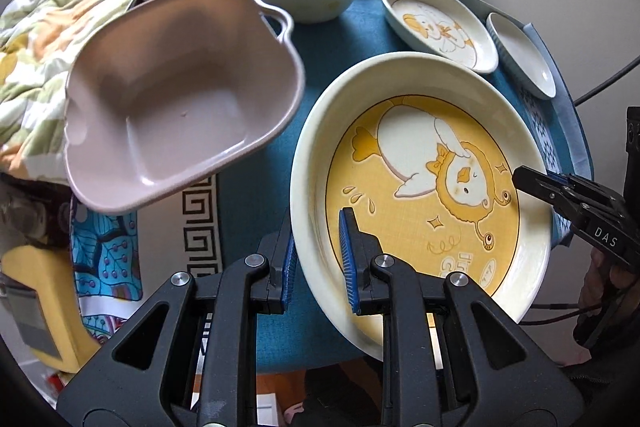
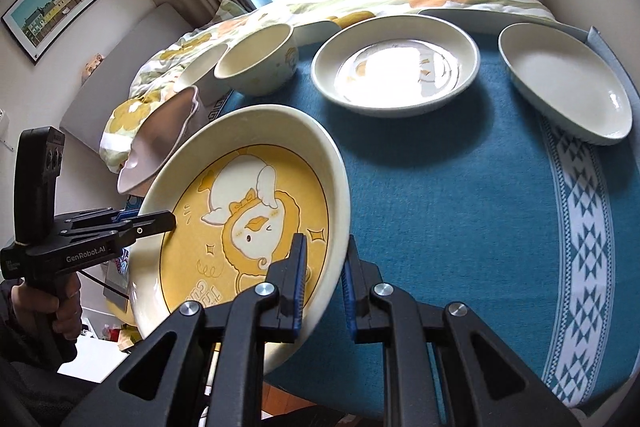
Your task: Organize plates and bowls
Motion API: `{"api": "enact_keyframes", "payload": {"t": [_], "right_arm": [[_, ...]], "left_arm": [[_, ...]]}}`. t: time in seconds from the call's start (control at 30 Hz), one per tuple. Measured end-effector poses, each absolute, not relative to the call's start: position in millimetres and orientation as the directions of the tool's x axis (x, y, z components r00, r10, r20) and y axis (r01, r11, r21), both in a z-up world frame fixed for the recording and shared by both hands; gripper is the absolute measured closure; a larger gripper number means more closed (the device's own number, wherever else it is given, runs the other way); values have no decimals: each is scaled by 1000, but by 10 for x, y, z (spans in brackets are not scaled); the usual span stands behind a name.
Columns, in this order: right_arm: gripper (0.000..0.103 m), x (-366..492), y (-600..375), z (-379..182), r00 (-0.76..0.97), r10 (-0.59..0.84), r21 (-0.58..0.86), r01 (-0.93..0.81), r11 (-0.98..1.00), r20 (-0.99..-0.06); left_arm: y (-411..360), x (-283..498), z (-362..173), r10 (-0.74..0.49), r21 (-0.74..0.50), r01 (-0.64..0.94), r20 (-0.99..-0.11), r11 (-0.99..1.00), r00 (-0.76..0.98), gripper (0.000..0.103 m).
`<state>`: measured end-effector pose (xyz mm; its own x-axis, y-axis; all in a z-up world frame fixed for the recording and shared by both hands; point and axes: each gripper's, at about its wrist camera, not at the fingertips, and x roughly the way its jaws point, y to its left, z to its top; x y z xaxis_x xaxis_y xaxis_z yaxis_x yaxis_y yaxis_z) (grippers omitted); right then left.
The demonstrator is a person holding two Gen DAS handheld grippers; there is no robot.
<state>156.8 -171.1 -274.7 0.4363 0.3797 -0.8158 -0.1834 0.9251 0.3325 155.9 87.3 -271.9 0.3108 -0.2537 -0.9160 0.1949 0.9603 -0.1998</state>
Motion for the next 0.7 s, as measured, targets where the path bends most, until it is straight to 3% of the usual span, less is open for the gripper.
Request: {"api": "enact_keyframes", "payload": {"t": [0.5,0.7], "right_arm": [[88,1677,-1567,-2969,430,369,317,-189,929,-824],[88,1683,-1575,-3019,419,367,319,-183,930,-831]], "left_arm": [[886,1593,-2934,-251,-184,222,-911,957,328,86],[804,1572,-2918,-206,-123,246,-914,961,349,86]]}}
